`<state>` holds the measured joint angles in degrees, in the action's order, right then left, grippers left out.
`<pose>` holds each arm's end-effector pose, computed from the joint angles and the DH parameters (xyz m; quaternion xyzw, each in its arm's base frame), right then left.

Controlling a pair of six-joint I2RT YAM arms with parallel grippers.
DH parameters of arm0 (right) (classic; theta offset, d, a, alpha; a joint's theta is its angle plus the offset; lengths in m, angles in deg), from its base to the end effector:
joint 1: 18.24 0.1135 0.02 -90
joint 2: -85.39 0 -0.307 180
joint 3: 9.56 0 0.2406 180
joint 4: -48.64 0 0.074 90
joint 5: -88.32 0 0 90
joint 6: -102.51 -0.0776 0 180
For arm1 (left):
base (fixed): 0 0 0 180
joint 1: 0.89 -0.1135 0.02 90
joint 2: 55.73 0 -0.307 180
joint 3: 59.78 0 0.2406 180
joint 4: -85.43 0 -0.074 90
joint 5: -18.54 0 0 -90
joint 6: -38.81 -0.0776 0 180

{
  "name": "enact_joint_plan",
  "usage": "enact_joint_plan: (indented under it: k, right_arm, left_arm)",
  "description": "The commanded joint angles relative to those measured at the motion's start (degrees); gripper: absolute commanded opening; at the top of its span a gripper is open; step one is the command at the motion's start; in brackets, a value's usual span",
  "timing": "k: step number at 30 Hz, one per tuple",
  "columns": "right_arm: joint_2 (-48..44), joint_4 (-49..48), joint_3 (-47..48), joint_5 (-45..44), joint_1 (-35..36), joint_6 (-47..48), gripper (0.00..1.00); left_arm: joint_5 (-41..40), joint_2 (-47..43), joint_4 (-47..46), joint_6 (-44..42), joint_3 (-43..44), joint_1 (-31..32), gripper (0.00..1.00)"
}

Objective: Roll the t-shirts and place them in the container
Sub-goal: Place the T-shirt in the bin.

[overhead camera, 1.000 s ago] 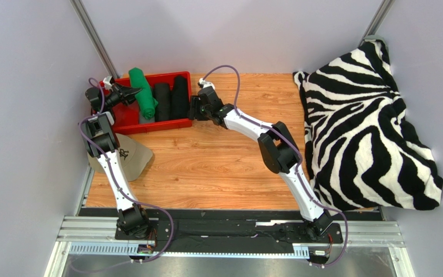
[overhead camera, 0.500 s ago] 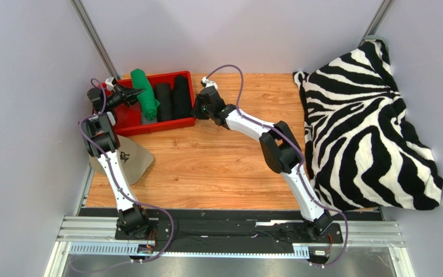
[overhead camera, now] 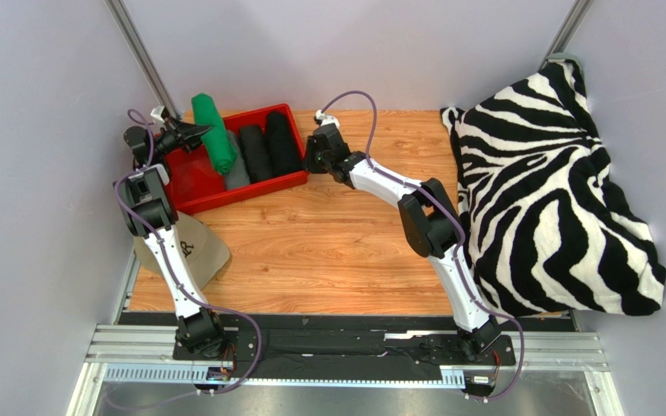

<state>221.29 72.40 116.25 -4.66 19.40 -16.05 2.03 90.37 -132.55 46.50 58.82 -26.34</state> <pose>0.4801 0.3652 0.2006 -0.0576 0.8802 0.2377 0.4066 0.5581 0.1832 0.1911 -0.2317 0.6484 -0.6722 0.2720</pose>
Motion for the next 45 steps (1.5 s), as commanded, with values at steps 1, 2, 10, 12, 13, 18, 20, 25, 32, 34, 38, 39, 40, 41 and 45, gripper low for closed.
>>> enact_joint_plan:
  k: [1,2,10,12,13,18,20,25,32,34,38,39,40,41,45]
  right_arm:
    - [-1.5,4.6,-1.5,-6.9,-3.7,5.6,0.02]
    - [-1.5,4.6,-1.7,-7.0,-3.7,5.8,0.02]
    - [-1.5,4.4,-2.0,-6.6,-4.0,6.1,0.01]
    - [-1.5,4.3,-2.3,-6.4,-4.0,6.1,0.01]
    - [-1.6,4.3,-2.4,-6.6,-4.0,6.1,0.01]
    - [-2.2,4.2,-3.0,-7.0,-4.1,7.3,0.01]
    - [-2.4,4.2,-3.1,-7.5,-4.2,8.1,0.01]
    - [-3.3,4.3,-3.8,-9.1,-4.6,9.7,0.01]
    - [-4.0,4.5,-4.5,-9.7,-5.5,10.3,0.01]
    - [-4.2,4.5,-4.7,-10.1,-5.7,10.7,0.01]
    - [-4.4,4.4,-5.0,-10.6,-6.0,11.1,0.01]
    - [-4.5,4.4,-5.0,-10.6,-6.2,11.0,0.01]
    - [-4.4,4.4,-5.1,-10.6,-6.3,10.9,0.01]
    - [-4.5,4.4,-5.1,-10.6,-6.4,10.9,0.01]
    - [-4.4,4.4,-5.2,-10.4,-6.8,10.6,0.01]
  left_arm:
    - [0.7,-4.3,-6.4,3.6,-0.4,-0.9,0.0]
    - [0.7,-4.2,-6.4,3.5,-1.0,-0.8,0.0]
    - [0.3,-4.3,-6.8,2.4,-3.8,0.1,0.0]
    - [0.3,-4.3,-6.8,2.4,-3.9,0.9,0.0]
    - [0.4,-4.2,-6.7,2.3,-3.6,1.2,0.0]
    - [-0.2,-3.3,-6.8,1.8,-4.9,1.3,0.0]
    - [-0.3,-2.9,-6.8,1.4,-5.6,1.3,0.0]
    - [0.1,-3.3,-3.0,-2.1,-7.1,1.0,0.0]
    - [0.6,-6.6,18.1,-19.7,-7.7,0.1,0.0]
    - [0.0,-8.4,30.5,-26.2,-7.0,-0.5,0.0]
    - [-2.5,-10.1,54.6,-47.7,-2.0,-0.9,0.0]
    - [-3.2,-10.3,58.0,-50.0,-1.4,-0.9,0.0]
    - [-4.1,-10.5,62.1,-53.1,-1.1,-1.1,0.0]
    - [-4.5,-10.7,63.4,-54.1,-1.3,-1.1,0.0]
    - [-8.2,-11.8,70.2,-59.4,-1.2,-1.5,0.0]
